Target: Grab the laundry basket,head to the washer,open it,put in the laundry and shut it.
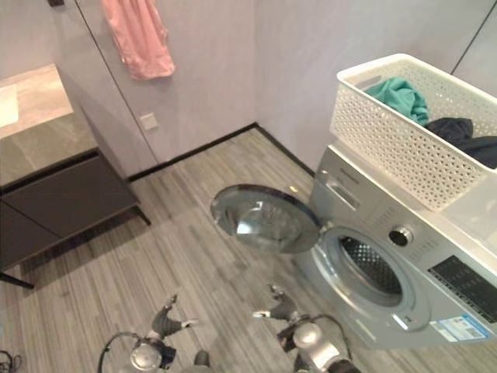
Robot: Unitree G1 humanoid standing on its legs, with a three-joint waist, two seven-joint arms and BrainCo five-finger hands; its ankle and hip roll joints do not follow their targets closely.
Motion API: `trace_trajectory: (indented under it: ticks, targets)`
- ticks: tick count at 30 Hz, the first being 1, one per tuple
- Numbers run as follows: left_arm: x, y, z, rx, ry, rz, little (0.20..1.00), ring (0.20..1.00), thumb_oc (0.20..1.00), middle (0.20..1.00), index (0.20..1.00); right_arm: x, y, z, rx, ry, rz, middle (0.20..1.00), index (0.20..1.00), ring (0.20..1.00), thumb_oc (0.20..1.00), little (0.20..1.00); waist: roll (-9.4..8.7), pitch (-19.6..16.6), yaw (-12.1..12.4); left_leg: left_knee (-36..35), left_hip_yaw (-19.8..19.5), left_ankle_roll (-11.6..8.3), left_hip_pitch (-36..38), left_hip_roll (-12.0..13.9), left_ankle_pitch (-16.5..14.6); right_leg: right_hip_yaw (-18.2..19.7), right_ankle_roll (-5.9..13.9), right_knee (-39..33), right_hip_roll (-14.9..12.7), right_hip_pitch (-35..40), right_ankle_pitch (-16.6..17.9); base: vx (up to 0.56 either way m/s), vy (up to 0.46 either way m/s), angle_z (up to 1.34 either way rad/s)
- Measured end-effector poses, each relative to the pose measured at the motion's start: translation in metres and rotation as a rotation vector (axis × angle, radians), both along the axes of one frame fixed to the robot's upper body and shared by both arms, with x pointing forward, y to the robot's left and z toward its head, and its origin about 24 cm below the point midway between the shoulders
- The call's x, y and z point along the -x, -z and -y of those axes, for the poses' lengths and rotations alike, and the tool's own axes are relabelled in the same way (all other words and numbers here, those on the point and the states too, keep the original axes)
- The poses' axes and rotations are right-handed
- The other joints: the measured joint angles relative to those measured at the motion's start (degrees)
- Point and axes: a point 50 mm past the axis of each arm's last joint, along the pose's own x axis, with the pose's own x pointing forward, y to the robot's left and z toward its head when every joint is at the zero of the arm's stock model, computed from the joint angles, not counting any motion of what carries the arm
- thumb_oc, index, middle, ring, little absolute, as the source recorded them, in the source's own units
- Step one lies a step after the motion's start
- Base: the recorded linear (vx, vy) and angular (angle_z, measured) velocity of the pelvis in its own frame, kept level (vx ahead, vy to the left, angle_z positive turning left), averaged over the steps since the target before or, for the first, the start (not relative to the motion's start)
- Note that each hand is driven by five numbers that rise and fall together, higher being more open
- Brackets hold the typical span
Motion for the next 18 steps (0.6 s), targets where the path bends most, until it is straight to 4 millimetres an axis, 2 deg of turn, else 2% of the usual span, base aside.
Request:
trace_trajectory:
  ticks: [4, 8, 9, 11, 14, 18]
  targets:
    - [-0.009, -0.004, 0.004, 0.002, 0.079, 0.006, 1.000, 1.000, 1.000, 1.000, 1.000, 0.018, 0.013, 0.020, 0.053, 0.062, -0.071, 1.000, 1.000, 1.000, 1.000, 1.000, 0.12, 0.0, -2.0, -0.2, 0.2, 0.13, 0.4, 0.0, -0.3, 0.2, 0.13, 0.0, -0.1, 0.1, -0.3, 0.01, 0.011, -0.04]
    - [-0.022, -0.009, 0.020, 0.006, 0.210, 0.010, 1.000, 1.000, 1.000, 1.000, 1.000, 0.043, 0.027, 0.043, 0.123, 0.144, -0.165, 1.000, 1.000, 1.000, 1.000, 1.000, 0.24, -0.2, -3.4, -0.2, 1.2, 0.16, 0.8, -0.2, -0.3, 0.9, 0.23, 0.0, -0.2, -0.1, -0.4, 0.04, 0.015, -0.09]
    - [-0.024, -0.009, 0.023, 0.000, 0.253, 0.003, 1.000, 1.000, 1.000, 1.000, 1.000, 0.043, 0.027, 0.048, 0.126, 0.170, -0.169, 1.000, 1.000, 1.000, 1.000, 1.000, 0.29, -0.2, -3.3, -0.2, 1.8, 0.24, 0.9, -0.2, -0.4, 1.6, 0.46, 0.0, -0.2, -0.1, -0.6, 0.03, 0.007, -0.27]
    - [-0.024, -0.009, 0.030, 0.004, 0.309, -0.007, 1.000, 1.000, 1.000, 1.000, 1.000, 0.045, 0.028, 0.057, 0.152, 0.199, -0.189, 1.000, 1.000, 1.000, 1.000, 1.000, 0.25, -0.6, -4.8, -0.2, 2.4, 0.17, 1.5, -0.1, -0.7, 2.0, 0.50, 0.0, -0.3, -0.1, -0.6, 0.04, 0.011, -0.19]
    - [-0.033, -0.014, 0.034, -0.011, 0.364, 0.004, 1.000, 1.000, 1.000, 1.000, 1.000, 0.052, 0.031, 0.071, 0.183, 0.252, -0.225, 1.000, 1.000, 1.000, 1.000, 1.000, 0.18, -0.8, -5.1, -0.3, 3.1, 0.17, 1.6, -0.1, -0.7, 3.0, 0.52, 0.0, -0.1, -0.4, -0.6, 0.02, 0.003, -0.10]
    - [-0.036, -0.008, 0.035, -0.042, 0.379, -0.037, 1.000, 1.000, 1.000, 1.000, 1.000, 0.060, 0.033, 0.074, 0.198, 0.267, -0.248, 1.000, 1.000, 1.000, 1.000, 1.000, -0.10, -1.6, -5.3, -0.2, 3.3, 0.11, 1.7, -0.1, -0.8, 3.3, 0.54, 0.0, 0.0, -0.4, -0.6, 0.01, 0.000, -0.02]
